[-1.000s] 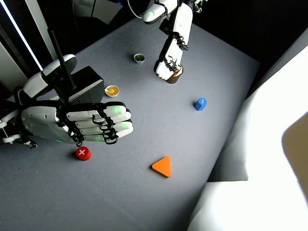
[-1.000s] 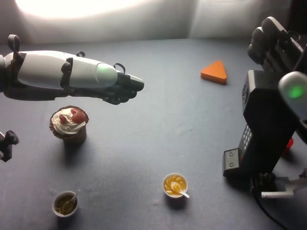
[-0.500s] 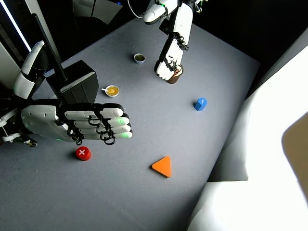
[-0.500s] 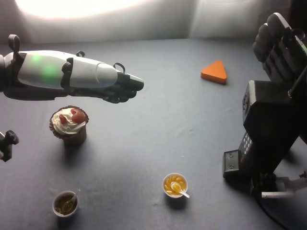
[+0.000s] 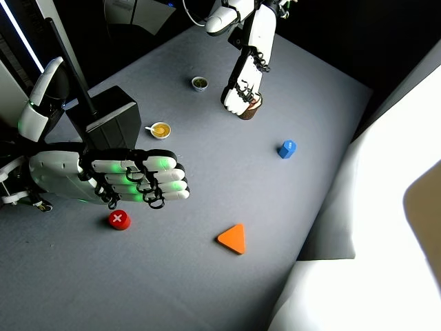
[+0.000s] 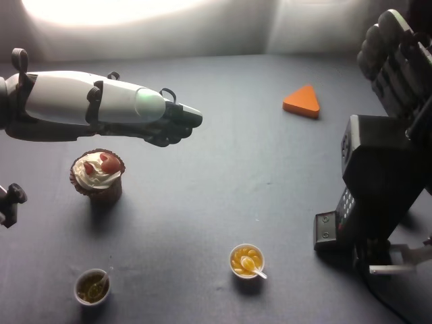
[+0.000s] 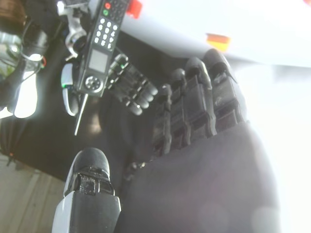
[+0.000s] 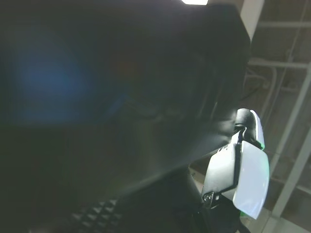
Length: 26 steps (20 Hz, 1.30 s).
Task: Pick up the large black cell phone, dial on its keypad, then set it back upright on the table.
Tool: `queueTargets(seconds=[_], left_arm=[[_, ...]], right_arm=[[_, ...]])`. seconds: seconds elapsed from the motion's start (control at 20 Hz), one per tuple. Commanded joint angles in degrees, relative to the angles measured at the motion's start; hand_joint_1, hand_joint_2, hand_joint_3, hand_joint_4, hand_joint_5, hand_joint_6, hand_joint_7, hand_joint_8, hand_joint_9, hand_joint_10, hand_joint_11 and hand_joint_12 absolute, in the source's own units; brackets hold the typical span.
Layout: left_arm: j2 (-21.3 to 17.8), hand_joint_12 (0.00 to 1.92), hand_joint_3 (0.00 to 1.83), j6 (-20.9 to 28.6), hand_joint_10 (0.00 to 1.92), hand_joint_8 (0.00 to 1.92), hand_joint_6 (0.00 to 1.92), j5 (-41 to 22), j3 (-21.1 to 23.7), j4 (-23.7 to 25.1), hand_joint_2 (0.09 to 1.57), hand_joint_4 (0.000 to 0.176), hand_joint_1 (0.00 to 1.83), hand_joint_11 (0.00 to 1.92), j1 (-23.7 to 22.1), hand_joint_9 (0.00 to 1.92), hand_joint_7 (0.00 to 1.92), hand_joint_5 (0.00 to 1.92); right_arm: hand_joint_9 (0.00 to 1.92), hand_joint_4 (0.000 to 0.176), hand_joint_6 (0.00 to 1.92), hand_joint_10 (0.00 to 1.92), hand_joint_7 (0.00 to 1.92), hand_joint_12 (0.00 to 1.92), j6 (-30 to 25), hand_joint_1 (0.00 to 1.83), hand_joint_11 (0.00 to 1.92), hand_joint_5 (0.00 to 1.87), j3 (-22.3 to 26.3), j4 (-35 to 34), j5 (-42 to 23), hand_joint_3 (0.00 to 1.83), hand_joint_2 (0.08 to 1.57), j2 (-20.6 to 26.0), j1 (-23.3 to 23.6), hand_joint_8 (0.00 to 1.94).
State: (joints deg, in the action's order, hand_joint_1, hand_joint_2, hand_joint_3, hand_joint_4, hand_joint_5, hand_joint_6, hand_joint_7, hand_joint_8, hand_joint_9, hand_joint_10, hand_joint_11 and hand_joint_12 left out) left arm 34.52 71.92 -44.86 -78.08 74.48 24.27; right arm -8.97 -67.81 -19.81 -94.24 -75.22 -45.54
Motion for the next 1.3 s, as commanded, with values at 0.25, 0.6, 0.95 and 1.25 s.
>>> queueTargets(seconds=[0.25,0.6,0.95,1.25], left_arm=[[0.0,0.42,0.00,0.7,0.00,0.00,0.00,-2.8,0.4,-4.0,1.14,0.034,0.00,0.00,-1.5,0.21,0.22,0.17],[0.0,0.46,0.00,0.7,0.00,0.00,0.00,-2.9,0.4,-4.0,1.14,0.035,0.00,0.00,-1.5,0.22,0.22,0.18],[-0.1,0.47,0.00,0.8,0.00,0.00,0.00,-2.8,0.4,-4.0,1.15,0.037,0.00,0.00,-1.5,0.22,0.22,0.18],[0.0,0.47,0.00,0.9,0.00,0.00,0.00,-2.8,0.4,-4.0,1.16,0.040,0.00,0.00,-1.6,0.22,0.22,0.19]], right_arm=[[0.00,0.027,0.00,0.00,0.00,0.00,-0.5,0.10,0.00,0.00,2.2,2.4,-6.8,0.00,0.85,2.5,0.3,0.00],[0.00,0.028,0.00,0.00,0.00,0.00,-0.5,0.09,0.00,0.00,5.3,3.7,-6.8,0.00,0.85,5.8,0.9,0.00],[0.00,0.030,0.00,0.00,0.00,0.00,-0.5,0.10,0.00,0.00,8.1,4.1,-6.8,0.00,0.85,9.3,2.1,0.00],[0.00,0.038,0.00,0.00,0.00,0.00,-0.8,0.14,0.00,0.00,10.3,5.0,-6.8,0.00,0.84,13.4,2.2,0.00]])
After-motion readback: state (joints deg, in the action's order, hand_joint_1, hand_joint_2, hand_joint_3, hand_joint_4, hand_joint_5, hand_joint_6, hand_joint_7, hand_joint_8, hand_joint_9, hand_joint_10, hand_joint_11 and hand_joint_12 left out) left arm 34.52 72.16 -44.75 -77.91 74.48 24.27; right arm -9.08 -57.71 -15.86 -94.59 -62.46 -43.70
